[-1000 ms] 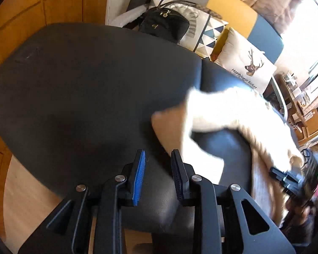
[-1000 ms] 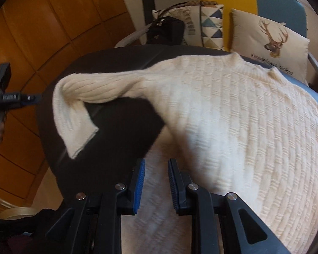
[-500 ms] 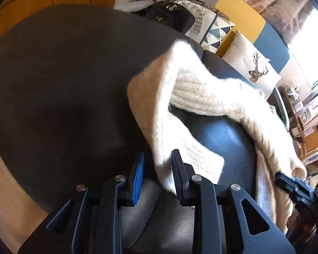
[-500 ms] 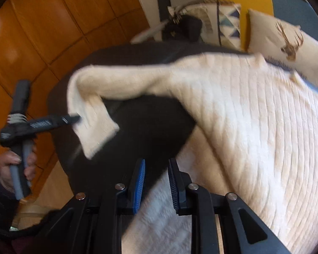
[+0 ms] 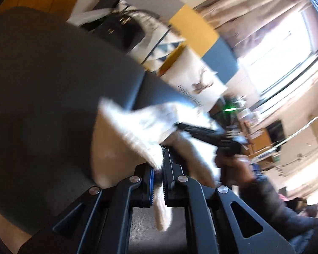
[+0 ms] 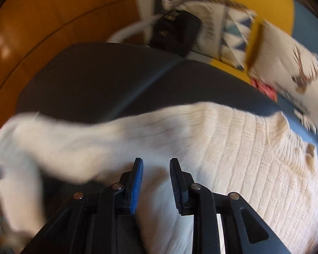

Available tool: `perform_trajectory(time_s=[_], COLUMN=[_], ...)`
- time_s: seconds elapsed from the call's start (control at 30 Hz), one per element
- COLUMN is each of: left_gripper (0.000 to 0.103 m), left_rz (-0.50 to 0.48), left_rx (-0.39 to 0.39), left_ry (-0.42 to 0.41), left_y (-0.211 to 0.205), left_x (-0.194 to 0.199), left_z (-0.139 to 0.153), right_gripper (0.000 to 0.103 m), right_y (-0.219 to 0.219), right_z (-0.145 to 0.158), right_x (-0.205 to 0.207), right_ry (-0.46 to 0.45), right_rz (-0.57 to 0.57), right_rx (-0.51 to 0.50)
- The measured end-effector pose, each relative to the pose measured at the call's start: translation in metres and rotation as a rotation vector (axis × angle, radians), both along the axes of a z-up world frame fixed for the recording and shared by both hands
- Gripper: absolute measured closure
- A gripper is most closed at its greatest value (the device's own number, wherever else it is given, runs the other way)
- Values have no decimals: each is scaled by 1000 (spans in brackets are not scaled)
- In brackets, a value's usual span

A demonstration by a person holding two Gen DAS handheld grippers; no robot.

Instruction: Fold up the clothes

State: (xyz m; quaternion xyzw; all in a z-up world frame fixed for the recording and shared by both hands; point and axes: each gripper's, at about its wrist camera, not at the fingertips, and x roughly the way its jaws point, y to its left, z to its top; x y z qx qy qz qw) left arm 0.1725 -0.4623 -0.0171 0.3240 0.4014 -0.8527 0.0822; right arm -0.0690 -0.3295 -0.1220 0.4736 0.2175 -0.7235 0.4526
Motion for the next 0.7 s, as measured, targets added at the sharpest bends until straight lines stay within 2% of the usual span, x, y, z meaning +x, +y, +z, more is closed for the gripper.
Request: perform_trajectory(time_s=[0.07, 0.13, 0.23, 0.27, 0.4, 0.53, 0.6, 0.7], left_gripper=[98, 98, 98, 98, 98, 98, 98, 98], left_rz=[-7, 3, 16, 18, 45, 44, 47, -4], left_rx=[21, 6, -26, -27, -3, 32, 26, -24], left_ry=[29, 18, -17, -28, -54, -78, -131, -269], left_y=[-11, -16, -23, -26, -49, -69, -78, -90], left_x=[2, 8, 24, 27, 38, 46, 41, 27], left_z=[8, 10, 10, 8, 3, 2, -3, -14], right_gripper=[77, 77, 98, 100, 101, 101, 101, 101], right_y=[-10, -17, -23, -24, -25, -37, -43, -50], right_z=[-13, -15, -14, -14, -12, -13, -14, -14], right_x=[-7, -4, 1, 0, -12, -20, -26, -35], right_ry=[23, 94, 129, 127, 96, 108, 119, 117], right_rz=[-4, 31, 63, 65, 30, 32, 33, 15], right_rx=[50, 67, 85, 83, 48, 70, 81, 86])
